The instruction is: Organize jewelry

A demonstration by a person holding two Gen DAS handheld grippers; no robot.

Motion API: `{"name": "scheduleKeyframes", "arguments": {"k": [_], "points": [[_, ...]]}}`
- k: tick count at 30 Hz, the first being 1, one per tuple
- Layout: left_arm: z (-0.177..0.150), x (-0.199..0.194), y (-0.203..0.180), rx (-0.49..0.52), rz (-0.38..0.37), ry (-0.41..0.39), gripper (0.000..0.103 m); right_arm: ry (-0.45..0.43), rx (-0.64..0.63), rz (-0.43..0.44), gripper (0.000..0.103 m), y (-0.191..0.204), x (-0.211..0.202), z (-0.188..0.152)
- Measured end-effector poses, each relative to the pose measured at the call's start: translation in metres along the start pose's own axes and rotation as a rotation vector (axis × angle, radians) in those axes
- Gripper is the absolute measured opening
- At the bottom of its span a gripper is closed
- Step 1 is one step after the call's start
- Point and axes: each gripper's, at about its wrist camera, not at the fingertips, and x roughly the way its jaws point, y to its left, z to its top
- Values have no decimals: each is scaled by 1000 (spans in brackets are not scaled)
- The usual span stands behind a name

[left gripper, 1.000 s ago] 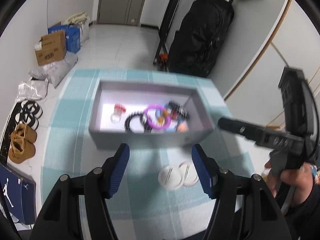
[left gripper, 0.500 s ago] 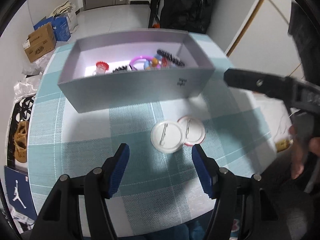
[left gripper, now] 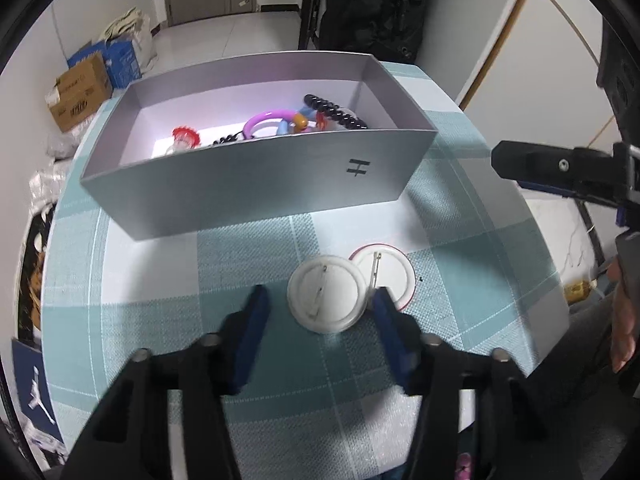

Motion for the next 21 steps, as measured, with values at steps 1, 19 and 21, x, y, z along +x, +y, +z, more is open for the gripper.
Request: {"name": "scheduleKeyframes", "arguments": {"k": [1,19,21], "points": [[0,1,-1,8,-10,-4,36,1,2,-2,94,-1,0,0],[1,-7,2,-13,-65,8,23,30,24,-13,94,-2,6,-3],[3,-11,6,-32,-74,-5,23,34,20,-14,94,-1,7,-4]]}}
